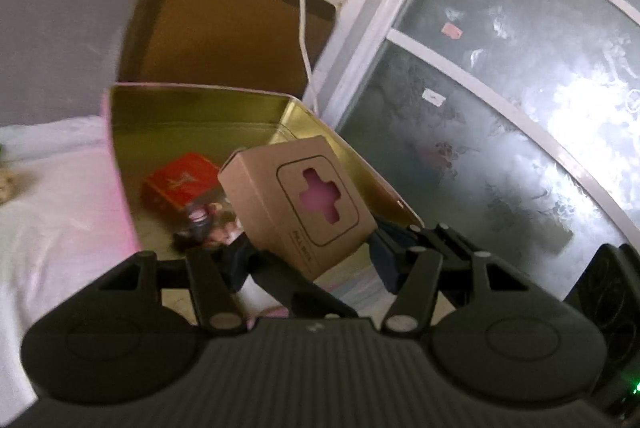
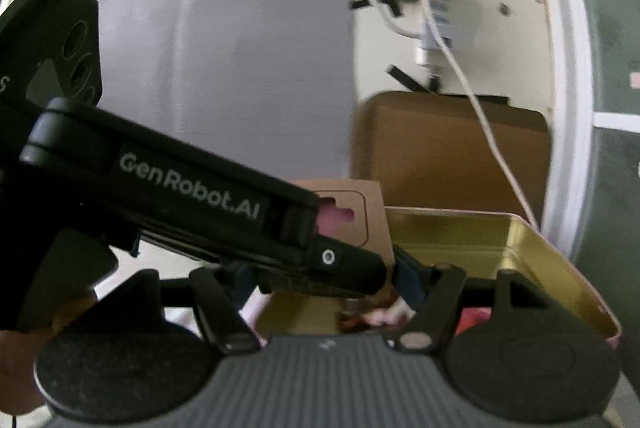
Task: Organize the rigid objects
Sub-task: 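Carry the brown box into the pink tin and open the right gripper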
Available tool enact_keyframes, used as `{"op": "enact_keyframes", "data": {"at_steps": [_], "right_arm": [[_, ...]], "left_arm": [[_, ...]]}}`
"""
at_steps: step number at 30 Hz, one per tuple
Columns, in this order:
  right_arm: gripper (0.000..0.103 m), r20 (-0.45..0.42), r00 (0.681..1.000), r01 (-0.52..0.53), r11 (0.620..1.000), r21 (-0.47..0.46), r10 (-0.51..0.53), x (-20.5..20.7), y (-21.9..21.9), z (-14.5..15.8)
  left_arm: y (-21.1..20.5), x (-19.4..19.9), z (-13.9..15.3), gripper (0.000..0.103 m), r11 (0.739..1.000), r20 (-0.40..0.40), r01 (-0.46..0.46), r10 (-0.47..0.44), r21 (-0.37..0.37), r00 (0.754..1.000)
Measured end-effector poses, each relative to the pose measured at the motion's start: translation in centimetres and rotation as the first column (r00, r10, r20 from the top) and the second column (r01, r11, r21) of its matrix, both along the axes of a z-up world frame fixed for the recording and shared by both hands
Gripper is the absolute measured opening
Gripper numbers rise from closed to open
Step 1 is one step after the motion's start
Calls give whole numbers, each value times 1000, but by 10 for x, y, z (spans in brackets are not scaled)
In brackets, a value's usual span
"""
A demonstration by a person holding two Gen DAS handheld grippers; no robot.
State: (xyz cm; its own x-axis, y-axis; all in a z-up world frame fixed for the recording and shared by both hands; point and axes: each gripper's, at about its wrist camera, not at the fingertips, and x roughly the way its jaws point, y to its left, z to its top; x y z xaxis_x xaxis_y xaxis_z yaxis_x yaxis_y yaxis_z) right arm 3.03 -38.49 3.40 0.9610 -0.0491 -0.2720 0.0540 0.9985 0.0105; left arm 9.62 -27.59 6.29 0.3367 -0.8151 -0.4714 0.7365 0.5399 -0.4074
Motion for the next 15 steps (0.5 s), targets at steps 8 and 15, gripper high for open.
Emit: {"op": "enact_keyframes", "data": {"at_steps": [8, 15], "right_arm": [[69, -64, 996, 69, 997, 41, -66, 19, -37, -20], [71, -130, 978, 168, 986, 16, -165, 40, -45, -36]], "left_arm": [[-36, 13, -18, 65, 999, -24, 6, -5, 49, 1000], [-39, 21, -26, 71, 996, -27, -53, 55, 75, 998]]}}
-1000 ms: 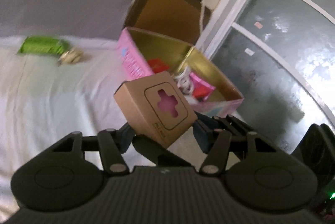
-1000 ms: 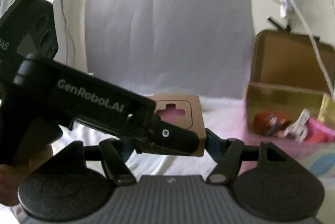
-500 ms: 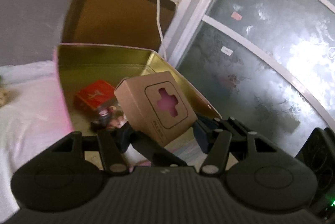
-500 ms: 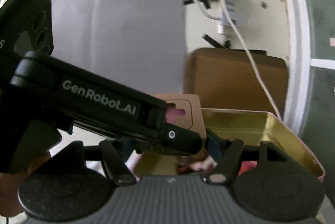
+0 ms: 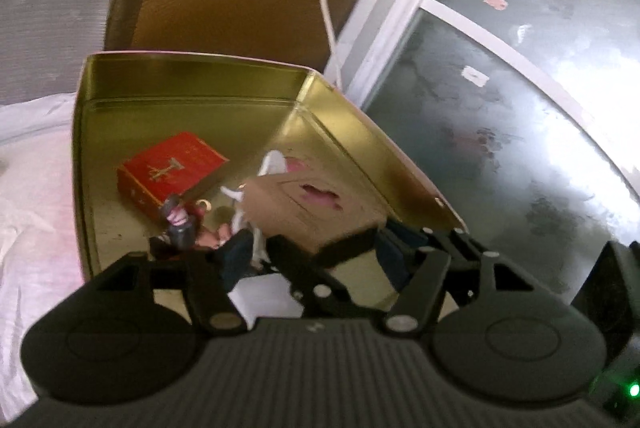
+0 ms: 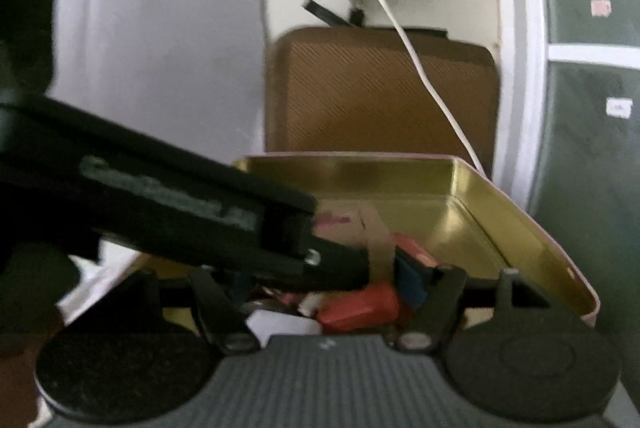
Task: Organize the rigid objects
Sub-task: 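Carry the brown box into the pink tin and open the right gripper, then move the right tool toward the yellow panda keychain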
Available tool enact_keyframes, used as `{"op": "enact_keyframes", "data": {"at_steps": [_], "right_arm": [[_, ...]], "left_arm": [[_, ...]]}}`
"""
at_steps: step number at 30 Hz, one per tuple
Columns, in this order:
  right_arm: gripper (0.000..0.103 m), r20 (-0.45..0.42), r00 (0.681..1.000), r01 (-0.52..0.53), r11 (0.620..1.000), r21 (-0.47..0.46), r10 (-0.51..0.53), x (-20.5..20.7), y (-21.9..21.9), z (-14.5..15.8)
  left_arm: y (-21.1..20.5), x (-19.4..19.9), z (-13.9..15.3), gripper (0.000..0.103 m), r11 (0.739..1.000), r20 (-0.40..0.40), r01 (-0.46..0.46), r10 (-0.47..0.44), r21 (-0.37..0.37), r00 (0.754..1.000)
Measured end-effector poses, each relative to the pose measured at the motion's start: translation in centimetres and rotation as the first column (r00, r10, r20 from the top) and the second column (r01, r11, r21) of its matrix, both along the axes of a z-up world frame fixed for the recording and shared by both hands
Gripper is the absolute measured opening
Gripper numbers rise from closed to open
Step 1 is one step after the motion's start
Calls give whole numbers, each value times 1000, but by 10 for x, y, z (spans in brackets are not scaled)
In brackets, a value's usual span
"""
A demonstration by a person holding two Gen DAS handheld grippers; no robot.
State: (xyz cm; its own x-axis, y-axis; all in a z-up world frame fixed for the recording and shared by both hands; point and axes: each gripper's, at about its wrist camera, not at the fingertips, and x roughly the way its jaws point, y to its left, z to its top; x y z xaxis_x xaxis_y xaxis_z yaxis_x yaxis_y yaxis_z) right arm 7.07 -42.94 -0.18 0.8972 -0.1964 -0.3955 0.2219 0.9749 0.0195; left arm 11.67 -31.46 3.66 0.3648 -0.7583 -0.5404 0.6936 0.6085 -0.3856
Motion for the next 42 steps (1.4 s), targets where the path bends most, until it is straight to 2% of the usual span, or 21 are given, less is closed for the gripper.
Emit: {"op": "enact_keyframes", "data": {"at_steps": [4, 9, 15, 19, 22, 26, 30, 35, 37, 42], "right_arm": [[73, -1, 1000, 30, 999, 27, -30, -3, 0, -4], [78, 65, 997, 35, 999, 19, -36, -24, 16, 8], [79, 137, 991, 16, 999, -50, -9, -44, 47, 30], [79, 176, 984, -27, 999, -44, 34, -48, 68, 44], [79, 194, 978, -75, 997, -33, 80, -46, 87, 51], [79, 191, 969, -150, 988, -45, 156, -37, 119, 51], [79, 148, 963, -221, 974, -56, 227, -20, 150, 43], [79, 77, 951, -296, 954, -37, 299, 8, 183, 29], [79, 50, 945, -320, 946, -41, 322, 16, 195, 23], [79, -10, 933, -360, 931, -58, 360, 34, 221, 10]], "left_arm": [[6, 0, 1, 71, 1000, -3, -8, 8, 4, 1000], [32, -7, 13, 72, 999, 22, -13, 14, -40, 1000], [92, -16, 34, 72, 989, 49, -43, 50, -143, 998], [144, -14, 40, 72, 976, 57, -123, 135, -179, 989], [185, -10, 35, 72, 959, 63, -221, 235, -176, 970], [233, 2, 14, 72, 931, 70, -350, 358, -106, 931], [275, 18, -16, 72, 883, 61, -470, 470, -26, 880], [309, 35, -47, 72, 820, 64, -570, 567, 47, 821], [319, 40, -58, 72, 808, 58, -586, 583, 59, 810], [320, 39, -58, 72, 817, 114, -574, 566, 57, 816]]}}
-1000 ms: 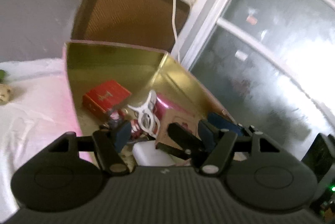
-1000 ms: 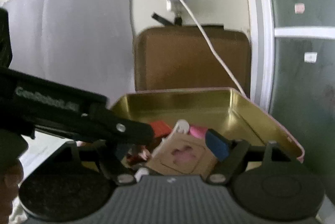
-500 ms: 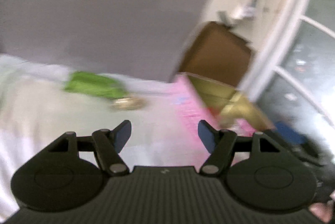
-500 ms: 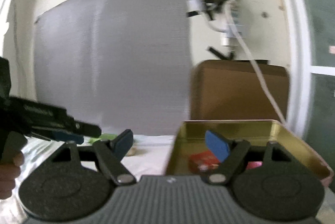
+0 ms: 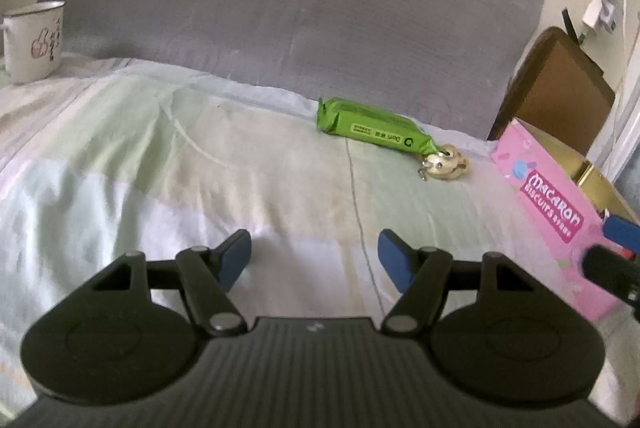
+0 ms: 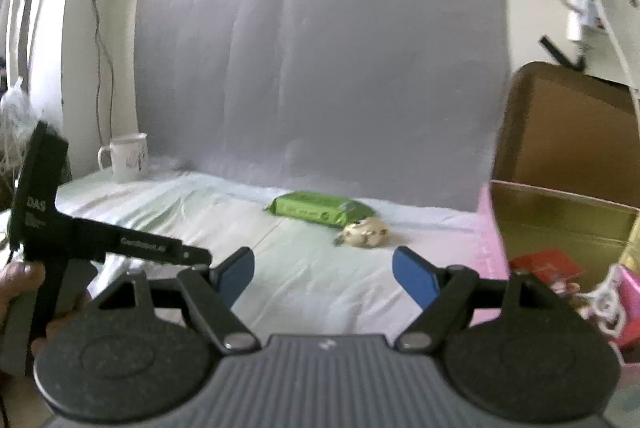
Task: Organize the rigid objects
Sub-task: 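Move the right tool toward the yellow panda keychain, then grasp the yellow panda keychain with the right gripper and lift it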
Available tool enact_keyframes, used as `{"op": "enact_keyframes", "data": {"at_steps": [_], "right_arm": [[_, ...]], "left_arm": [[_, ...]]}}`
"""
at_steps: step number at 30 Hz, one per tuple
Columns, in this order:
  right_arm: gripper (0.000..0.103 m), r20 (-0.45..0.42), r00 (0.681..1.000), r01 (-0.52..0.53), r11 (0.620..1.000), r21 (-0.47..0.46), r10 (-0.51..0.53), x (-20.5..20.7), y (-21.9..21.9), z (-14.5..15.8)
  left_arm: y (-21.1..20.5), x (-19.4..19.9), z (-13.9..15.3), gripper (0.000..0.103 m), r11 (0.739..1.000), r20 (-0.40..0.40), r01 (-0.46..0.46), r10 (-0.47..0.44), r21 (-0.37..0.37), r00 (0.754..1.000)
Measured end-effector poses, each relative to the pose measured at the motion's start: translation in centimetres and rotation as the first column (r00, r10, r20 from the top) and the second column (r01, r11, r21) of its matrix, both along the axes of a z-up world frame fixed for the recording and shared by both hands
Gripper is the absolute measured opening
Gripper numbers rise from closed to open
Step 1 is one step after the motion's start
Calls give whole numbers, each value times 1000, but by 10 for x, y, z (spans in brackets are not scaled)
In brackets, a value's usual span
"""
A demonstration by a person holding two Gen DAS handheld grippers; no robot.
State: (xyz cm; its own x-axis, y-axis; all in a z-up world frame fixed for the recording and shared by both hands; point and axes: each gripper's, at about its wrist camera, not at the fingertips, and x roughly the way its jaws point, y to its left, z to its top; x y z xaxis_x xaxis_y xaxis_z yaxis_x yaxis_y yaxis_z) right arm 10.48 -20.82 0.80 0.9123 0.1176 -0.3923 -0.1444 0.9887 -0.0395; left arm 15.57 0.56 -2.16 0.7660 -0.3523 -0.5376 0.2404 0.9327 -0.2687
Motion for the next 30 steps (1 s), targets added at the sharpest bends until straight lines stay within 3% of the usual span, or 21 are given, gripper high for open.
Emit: {"op": "enact_keyframes", "data": {"at_steps": [12, 18, 25, 30], "right_arm": [[79, -82, 996, 26, 999, -32, -28, 55, 12, -19], [79, -77, 997, 30, 1000, 6, -30, 85, 13, -20], [79, -62, 998, 1, 997, -76, -6, 114, 25, -27], [81, -70, 997, 24, 996, -85, -30, 139, 22, -32]], "left_arm": [[15, 0, -1, 72, 998, -17, -26, 25, -59, 1000], [23, 3, 0, 72, 994, -28, -69, 66, -86, 997], [28, 5, 0, 72, 990, -45, -100, 95, -103, 994], [29, 5, 0, 72, 990, -50, -91, 86, -105, 995]]}}
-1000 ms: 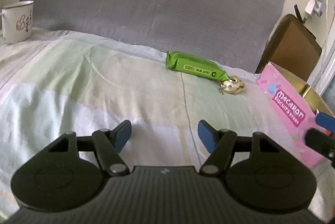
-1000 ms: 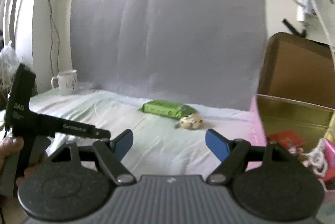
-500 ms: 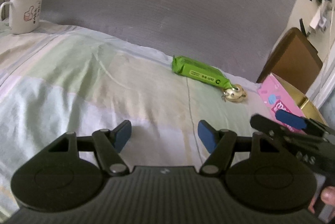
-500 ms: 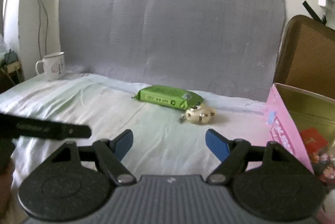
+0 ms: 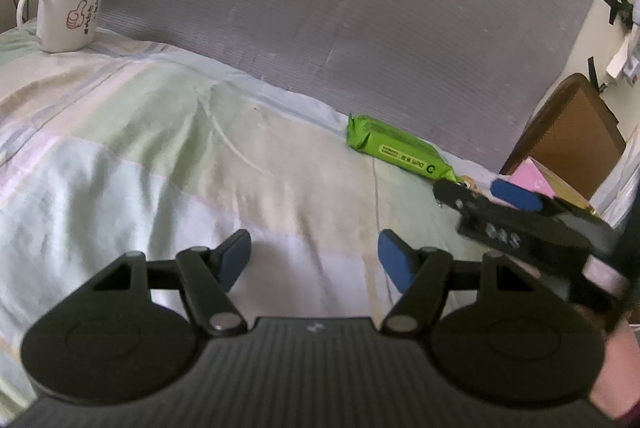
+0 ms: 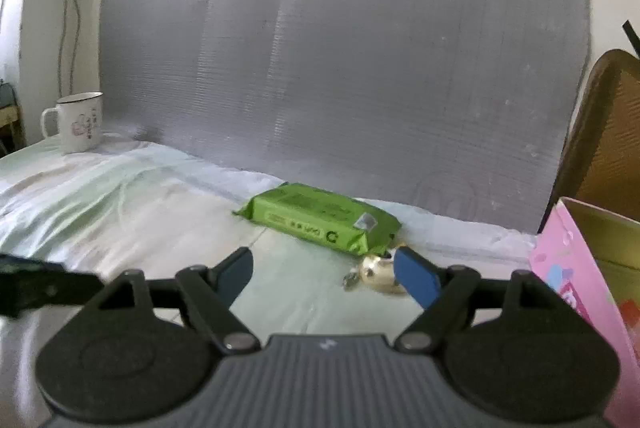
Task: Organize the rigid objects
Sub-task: 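Grasp the yellow panda keychain with the right gripper and lift it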
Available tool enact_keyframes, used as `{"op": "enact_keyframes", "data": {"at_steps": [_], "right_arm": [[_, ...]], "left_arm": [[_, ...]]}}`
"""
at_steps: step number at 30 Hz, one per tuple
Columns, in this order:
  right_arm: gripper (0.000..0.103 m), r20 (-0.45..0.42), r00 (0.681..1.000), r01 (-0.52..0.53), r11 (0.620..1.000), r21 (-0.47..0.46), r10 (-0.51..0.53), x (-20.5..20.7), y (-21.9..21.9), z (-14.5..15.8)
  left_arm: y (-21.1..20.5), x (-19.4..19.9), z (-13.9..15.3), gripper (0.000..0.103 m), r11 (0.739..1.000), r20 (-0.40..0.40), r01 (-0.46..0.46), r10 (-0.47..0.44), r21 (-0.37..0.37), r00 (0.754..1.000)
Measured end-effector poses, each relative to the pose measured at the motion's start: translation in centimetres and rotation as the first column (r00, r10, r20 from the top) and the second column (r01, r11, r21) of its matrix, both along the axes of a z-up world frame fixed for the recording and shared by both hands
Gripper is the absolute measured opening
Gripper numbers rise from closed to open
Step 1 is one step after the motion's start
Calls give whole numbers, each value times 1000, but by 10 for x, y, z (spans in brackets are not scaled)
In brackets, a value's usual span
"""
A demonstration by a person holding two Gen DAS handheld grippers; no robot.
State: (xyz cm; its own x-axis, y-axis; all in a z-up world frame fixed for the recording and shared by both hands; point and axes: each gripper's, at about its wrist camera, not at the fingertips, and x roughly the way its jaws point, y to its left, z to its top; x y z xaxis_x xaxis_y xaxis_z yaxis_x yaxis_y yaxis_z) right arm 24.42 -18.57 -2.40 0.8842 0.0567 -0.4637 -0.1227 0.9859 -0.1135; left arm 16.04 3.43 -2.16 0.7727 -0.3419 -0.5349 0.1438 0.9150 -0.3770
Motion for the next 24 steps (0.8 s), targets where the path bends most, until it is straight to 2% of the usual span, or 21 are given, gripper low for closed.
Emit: {"op": "enact_keyframes", "data": {"at_steps": [4, 7, 9, 12, 14, 15, 20, 24], "right_arm": [[82, -17, 999, 33, 999, -28, -34, 25, -5, -4], [85, -65, 994, 83, 996, -42, -85, 49, -15, -9], [85, -146, 980, 135, 991, -7, -135, 68, -30, -14], [80, -228, 962, 179, 977, 117, -149, 80, -53, -20], [72, -231, 962, 180, 973, 146, -143, 79, -58, -21], [61, -228, 964, 175, 975, 139, -141, 77, -57, -21], [60, -213, 971, 128, 989, 74, -110, 67, -43, -19], [60, -213, 974, 89, 994, 67, -73, 48, -35, -21]], "left_arm": [[0, 1, 0, 72, 1000, -7, 0, 0, -5, 1000], [0, 0, 0, 72, 1000, -9, 4, -4, -12, 1000], [0, 0, 0, 72, 1000, -13, 6, -6, -19, 1000], [0, 0, -1, 72, 999, -20, 14, -15, -38, 1000], [1, 0, -2, 72, 998, -27, 23, -24, -51, 999], [1, 0, -2, 72, 998, -29, 25, -27, -53, 999], [1, 1, -1, 72, 998, -28, 29, -31, -52, 999], [1, 2, -1, 74, 998, -29, 28, -29, -54, 999]]}}
